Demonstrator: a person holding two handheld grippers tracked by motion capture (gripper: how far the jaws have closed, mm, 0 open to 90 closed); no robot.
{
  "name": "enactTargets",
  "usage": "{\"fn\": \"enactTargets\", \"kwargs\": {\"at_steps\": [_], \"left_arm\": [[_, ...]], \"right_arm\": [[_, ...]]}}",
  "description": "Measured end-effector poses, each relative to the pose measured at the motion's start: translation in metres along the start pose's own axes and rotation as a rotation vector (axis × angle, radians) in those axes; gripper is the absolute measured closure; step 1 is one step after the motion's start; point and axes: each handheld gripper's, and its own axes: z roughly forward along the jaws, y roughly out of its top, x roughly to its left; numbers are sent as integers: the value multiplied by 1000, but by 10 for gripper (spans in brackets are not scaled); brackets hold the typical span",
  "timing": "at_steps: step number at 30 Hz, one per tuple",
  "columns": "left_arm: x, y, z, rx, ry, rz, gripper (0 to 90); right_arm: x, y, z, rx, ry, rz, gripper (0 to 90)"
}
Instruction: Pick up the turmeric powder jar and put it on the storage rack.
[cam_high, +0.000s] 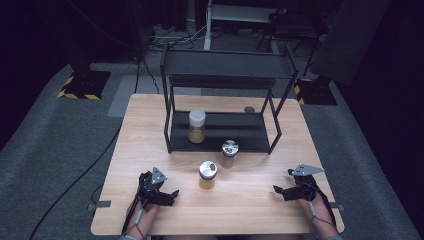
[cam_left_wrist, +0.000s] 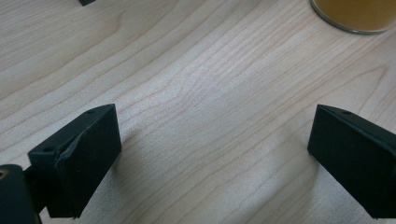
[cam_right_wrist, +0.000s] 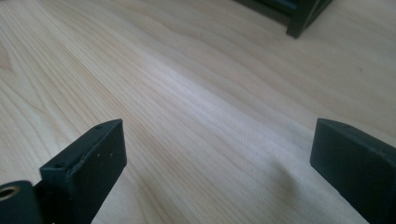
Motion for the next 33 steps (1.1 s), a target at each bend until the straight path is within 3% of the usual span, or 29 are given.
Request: {"fn": "enactTargets", "kwargs": {"at_steps": [11, 21, 33], "left_arm": [[-2, 0, 0, 2, 6, -7, 14], [-2, 0, 0, 3, 8, -9, 12], [-2, 1, 0, 4, 7, -8, 9]], "right_arm": [[15, 29, -19, -35, 9, -42, 33], [24, 56, -35, -69, 50, -45, 34], [40, 88, -41, -87, 54, -95, 34]]}}
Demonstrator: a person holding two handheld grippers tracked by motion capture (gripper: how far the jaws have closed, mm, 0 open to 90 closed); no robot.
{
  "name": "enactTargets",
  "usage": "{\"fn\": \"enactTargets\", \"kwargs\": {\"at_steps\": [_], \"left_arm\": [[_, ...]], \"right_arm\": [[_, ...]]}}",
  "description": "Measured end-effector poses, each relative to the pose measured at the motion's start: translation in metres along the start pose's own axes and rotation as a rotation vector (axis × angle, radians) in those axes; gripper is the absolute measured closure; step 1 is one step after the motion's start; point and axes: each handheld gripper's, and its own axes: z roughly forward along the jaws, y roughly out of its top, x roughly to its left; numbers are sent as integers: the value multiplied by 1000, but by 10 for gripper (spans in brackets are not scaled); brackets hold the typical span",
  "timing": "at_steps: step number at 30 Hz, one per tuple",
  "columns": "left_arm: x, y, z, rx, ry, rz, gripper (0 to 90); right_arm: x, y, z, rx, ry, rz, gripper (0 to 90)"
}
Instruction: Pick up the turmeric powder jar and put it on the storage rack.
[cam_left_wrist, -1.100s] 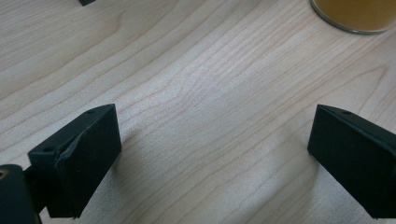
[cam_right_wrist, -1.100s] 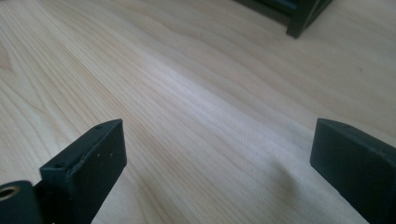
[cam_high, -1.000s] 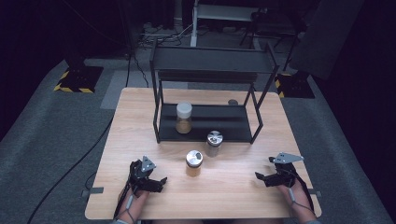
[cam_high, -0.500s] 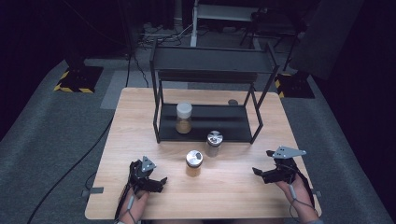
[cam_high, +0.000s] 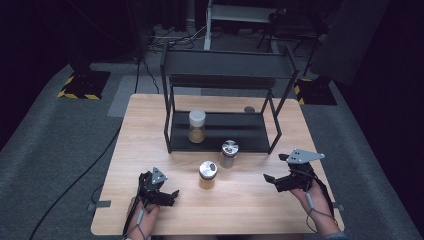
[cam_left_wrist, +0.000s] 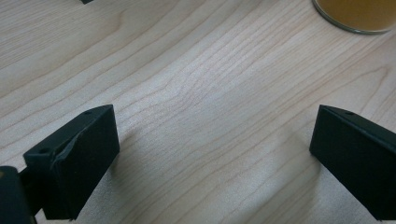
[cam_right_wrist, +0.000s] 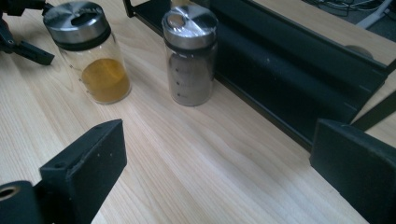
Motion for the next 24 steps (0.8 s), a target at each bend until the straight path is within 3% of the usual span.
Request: {"fn": "enactTargets", "kwargs": {"at_steps": [6, 24], "left_arm": [[0, 0, 0, 1, -1, 1, 7], [0, 0, 0, 1, -2, -2, 3]], "right_arm": [[6, 13, 8, -3, 17, -10, 34], [34, 60, 57, -2, 123, -82, 33]]}}
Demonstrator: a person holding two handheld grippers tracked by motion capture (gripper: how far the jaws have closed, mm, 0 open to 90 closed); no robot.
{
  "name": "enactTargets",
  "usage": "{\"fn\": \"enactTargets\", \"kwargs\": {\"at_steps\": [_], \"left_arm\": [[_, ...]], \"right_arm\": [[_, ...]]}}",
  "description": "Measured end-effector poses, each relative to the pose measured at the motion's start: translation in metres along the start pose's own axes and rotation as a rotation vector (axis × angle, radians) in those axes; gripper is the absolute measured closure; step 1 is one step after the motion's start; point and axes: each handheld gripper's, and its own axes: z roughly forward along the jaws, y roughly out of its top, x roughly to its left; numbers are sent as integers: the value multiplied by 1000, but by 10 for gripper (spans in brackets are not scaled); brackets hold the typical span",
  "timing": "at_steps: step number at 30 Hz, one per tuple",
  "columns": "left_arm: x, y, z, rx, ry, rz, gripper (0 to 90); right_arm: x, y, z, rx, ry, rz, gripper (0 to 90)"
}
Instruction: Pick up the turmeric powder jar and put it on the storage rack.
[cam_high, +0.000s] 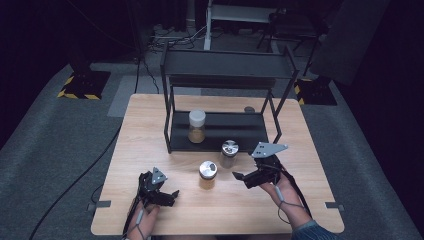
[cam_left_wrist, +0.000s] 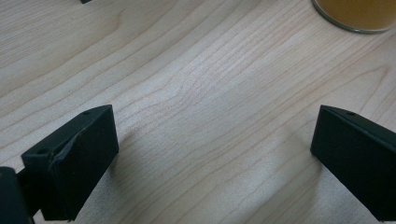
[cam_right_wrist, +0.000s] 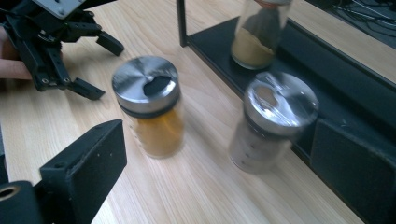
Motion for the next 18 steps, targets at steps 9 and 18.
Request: {"fn": "enactTargets", "kwargs": {"at_steps": [9, 18], "left_arm": [[0, 0, 0, 1, -1, 5, 1], [1, 0, -1, 2, -4, 10, 1]], "right_arm": [[6, 14, 21, 1, 30, -9, 33], [15, 28, 40, 10, 59, -22, 33]]}}
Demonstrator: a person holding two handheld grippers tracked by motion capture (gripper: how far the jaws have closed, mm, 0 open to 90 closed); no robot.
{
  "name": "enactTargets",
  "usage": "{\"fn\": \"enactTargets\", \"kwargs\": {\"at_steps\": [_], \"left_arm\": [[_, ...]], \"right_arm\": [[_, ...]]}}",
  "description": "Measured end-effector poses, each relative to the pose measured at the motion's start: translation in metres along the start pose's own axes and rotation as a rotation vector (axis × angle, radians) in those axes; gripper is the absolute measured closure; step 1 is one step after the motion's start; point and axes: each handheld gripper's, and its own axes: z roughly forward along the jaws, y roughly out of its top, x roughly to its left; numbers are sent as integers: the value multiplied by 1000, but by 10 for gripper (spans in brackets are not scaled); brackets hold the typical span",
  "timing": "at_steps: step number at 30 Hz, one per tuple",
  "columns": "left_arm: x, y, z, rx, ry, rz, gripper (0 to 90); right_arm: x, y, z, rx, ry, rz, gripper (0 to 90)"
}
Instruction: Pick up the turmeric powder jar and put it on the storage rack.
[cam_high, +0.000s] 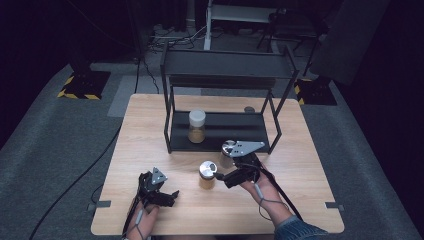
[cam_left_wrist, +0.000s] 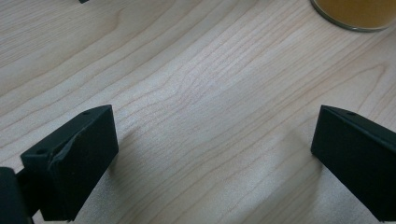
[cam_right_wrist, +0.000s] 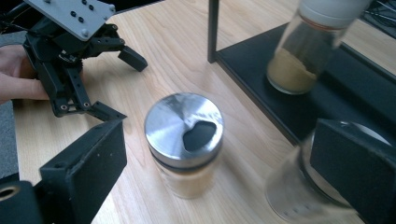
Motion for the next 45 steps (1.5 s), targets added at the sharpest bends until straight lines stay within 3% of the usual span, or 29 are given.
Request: {"fn": "enactTargets", "kwargs": {"at_steps": [11, 33, 40, 43, 45], "left_arm": [[1, 0, 0, 1, -3, 3, 1], [1, 0, -1, 1, -4, 4, 1], [1, 0, -1, 3, -5, 2, 2], [1, 0, -1, 2, -5, 2, 1], [1, 0, -1, 2, -5, 2, 1]], "right_arm": [[9, 6, 26, 31, 9, -12, 34], [12, 6, 72, 142, 10, -17, 112], [13, 5, 81, 169, 15, -20, 195], [13, 7, 84, 194, 15, -28, 301], [14, 8, 84, 195, 17, -37, 303]]}}
